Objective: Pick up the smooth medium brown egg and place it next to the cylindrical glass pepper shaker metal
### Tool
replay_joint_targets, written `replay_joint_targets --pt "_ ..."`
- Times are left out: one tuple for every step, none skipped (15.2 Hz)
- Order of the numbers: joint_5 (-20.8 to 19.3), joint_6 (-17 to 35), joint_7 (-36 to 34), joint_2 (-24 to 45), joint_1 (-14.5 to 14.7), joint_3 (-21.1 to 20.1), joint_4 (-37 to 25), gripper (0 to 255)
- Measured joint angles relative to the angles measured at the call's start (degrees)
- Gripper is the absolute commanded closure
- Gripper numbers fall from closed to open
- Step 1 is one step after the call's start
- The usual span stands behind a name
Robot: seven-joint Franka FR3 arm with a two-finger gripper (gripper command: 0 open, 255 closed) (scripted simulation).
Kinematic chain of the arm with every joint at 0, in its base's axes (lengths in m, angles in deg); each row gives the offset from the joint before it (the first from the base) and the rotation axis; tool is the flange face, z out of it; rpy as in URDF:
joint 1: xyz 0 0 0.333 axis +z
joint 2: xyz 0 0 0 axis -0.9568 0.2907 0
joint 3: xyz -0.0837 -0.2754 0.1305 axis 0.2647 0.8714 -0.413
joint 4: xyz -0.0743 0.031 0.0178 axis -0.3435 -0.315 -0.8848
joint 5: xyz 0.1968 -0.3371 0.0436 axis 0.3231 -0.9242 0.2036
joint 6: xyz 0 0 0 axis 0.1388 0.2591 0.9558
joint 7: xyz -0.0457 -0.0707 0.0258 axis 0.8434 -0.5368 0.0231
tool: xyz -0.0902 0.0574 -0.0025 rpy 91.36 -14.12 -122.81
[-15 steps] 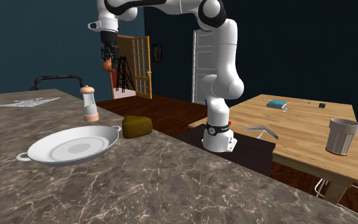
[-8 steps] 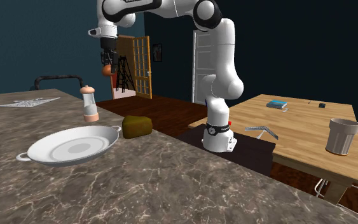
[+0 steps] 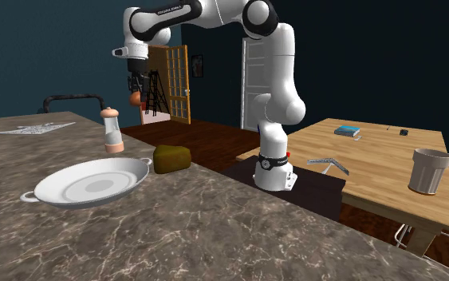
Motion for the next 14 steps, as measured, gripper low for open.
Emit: replay_joint_targets --pt "0.0 0.6 0.1 0.0 0.0 0.0 0.7 255" --pt "0.1 1.3 0.1 0.2 0.0 0.0 1.2 255" --pt "0.2 2.1 0.3 0.2 -0.1 0.1 2.0 255" --pt "0.1 2.9 0.2 0.1 0.0 0.0 2.9 255" --pt "0.4 3.7 0.4 0.5 -0.1 0.0 3.3 255" --pt "0.5 4.4 0.6 0.7 -0.1 0.1 3.8 255" --pt "0.7 5.0 0.6 0.9 -0.1 0.1 4.3 255" --pt "0.8 5.8 0.8 1.1 -0.2 0.1 4.9 255" --pt "0.9 6.4 0.9 1.3 -0.2 0.1 5.4 255" --pt "1.2 7.3 1.1 1.6 -0.2 0.1 6.0 255" --pt "1.5 7.9 1.3 2.1 -0.3 0.1 6.3 255" --pt "1.5 8.7 1.4 2.0 -0.3 0.1 7.2 255" --pt "1.8 9.4 1.6 2.3 -0.3 0.1 7.6 255" --pt "1.9 10.3 1.7 2.4 -0.3 0.1 8.4 255"
